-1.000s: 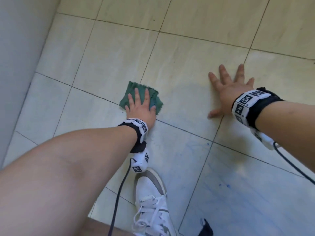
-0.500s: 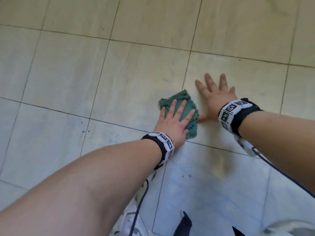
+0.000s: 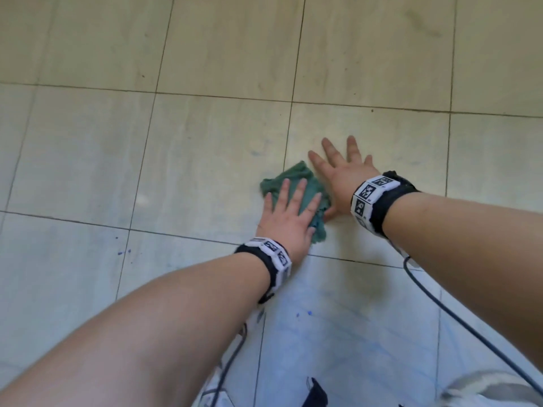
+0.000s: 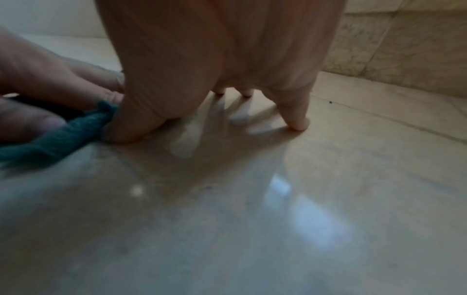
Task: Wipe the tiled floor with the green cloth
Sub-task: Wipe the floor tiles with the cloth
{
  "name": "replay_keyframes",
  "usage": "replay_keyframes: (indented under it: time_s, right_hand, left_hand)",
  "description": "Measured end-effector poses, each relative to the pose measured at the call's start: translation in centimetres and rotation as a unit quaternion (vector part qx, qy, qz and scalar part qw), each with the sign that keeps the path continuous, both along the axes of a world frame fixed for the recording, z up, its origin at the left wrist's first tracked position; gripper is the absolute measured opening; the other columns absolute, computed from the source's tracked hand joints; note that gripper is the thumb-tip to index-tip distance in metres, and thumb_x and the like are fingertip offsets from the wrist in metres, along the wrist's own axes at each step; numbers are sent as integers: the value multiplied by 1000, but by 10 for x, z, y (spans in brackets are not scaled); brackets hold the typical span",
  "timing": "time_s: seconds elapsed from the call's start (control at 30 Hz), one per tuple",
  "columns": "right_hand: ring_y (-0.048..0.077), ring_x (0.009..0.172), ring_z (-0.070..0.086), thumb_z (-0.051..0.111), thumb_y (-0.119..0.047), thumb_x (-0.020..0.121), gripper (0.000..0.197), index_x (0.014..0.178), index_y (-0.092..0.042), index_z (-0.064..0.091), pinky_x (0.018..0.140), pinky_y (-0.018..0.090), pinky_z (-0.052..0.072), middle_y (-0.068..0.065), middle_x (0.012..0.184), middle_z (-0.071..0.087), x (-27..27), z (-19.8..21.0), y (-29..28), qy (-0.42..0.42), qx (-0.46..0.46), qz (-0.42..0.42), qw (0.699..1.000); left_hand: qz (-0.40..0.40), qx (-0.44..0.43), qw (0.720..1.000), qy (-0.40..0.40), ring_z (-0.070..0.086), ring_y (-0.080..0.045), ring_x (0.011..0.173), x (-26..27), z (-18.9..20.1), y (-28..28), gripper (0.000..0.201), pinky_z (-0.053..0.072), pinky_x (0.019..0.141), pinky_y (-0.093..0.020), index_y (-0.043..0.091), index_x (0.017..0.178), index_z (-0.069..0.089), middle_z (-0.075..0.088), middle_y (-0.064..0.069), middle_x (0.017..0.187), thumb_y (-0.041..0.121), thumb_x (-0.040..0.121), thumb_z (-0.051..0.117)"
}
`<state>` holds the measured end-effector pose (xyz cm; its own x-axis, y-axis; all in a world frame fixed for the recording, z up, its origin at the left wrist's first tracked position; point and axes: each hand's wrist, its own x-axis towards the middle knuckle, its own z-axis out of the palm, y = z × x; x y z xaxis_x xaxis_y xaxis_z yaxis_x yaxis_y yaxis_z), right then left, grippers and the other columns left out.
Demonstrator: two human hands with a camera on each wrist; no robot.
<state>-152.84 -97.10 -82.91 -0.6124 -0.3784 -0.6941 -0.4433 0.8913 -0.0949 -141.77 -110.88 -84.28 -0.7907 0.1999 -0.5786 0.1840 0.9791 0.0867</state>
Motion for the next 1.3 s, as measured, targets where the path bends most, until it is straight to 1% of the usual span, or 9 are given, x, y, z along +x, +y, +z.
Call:
replay_keyframes:
  time_s: [0.07, 0.17, 0.27, 0.4, 0.57, 0.73, 0.87, 1.0, 1.3]
  right_hand:
    - [43, 148, -20, 89, -55, 60, 144, 156, -34, -16, 118, 62, 18, -2, 162, -27, -7, 4, 14, -2, 17, 56, 998]
    - [37, 151, -14, 89, -55, 60, 143, 156, -30, -15, 121, 52, 23, 2, 164, -20, -15, 17, 44, 2, 63, 131, 989]
    - [37, 151, -12, 87, -54, 64, 141, 157, -25, -14, 123, 50, 17, 6, 166, -14, -11, 42, 70, -20, 102, 108, 989]
    - [34, 152, -12, 83, -49, 74, 129, 158, -24, -12, 123, 49, 15, 5, 167, -10, 15, 99, 87, -78, 118, 64, 988]
    - [31, 153, -7, 76, -44, 84, 114, 159, -24, -7, 123, 48, 17, 4, 167, -3, 57, 206, 79, -130, 105, 35, 985]
    - [31, 153, -2, 72, -47, 87, 108, 159, -25, -5, 122, 47, 20, 4, 167, 2, 92, 318, 68, -156, 92, -9, 983]
    - [31, 153, 0, 69, -47, 90, 104, 159, -24, -5, 122, 46, 22, 4, 167, 4, 115, 383, 59, -160, 82, -42, 983]
    - [31, 153, 0, 66, -46, 92, 100, 159, -24, -5, 122, 46, 21, 5, 167, 5, 134, 412, 59, -148, 62, -66, 985]
    - [30, 153, 5, 66, -42, 93, 96, 159, -25, -1, 121, 46, 24, 4, 167, 10, 178, 416, 127, -129, 59, -46, 989]
  left_hand:
    - [-20, 17, 1000, -3, -27, -34, 146, -2, -1, 30, 70, -10, 117, -58, 34, 157, -5, -25, -4, 162, 47, 101, 34]
    - [-38, 25, 999, -29, -27, -34, 146, -5, 4, 62, 70, -8, 117, -59, 35, 157, -4, -26, -4, 162, 47, 101, 36]
    - [-52, 15, 993, -107, -25, -35, 147, -15, 29, 73, 74, -3, 119, -59, 35, 156, -8, -26, -4, 162, 43, 101, 40]
    - [-50, -17, 987, -149, -20, -34, 149, -20, 108, 76, 86, -2, 121, -54, 31, 156, -12, -18, -6, 164, 30, 97, 51]
    - [14, -14, 980, -199, -10, -33, 151, 0, 230, 67, 84, 4, 122, -49, 26, 158, -3, -5, -8, 165, 21, 93, 50]
    - [20, -20, 974, -223, 0, -33, 151, 19, 339, 48, 78, 10, 121, -49, 23, 158, 5, 9, -10, 164, 24, 94, 50]
    - [-17, -27, 978, -208, 7, -33, 150, 27, 401, 36, 76, 16, 120, -48, 23, 158, 6, 20, -10, 161, 22, 94, 48]
    - [-43, -40, 981, -185, 9, -33, 150, 33, 427, 37, 75, 18, 120, -48, 22, 158, 7, 24, -11, 159, 23, 94, 47]
    - [-15, -63, 983, -172, 11, -33, 150, 88, 432, 90, 69, 19, 120, -47, 18, 156, 14, 28, -12, 157, 20, 94, 45]
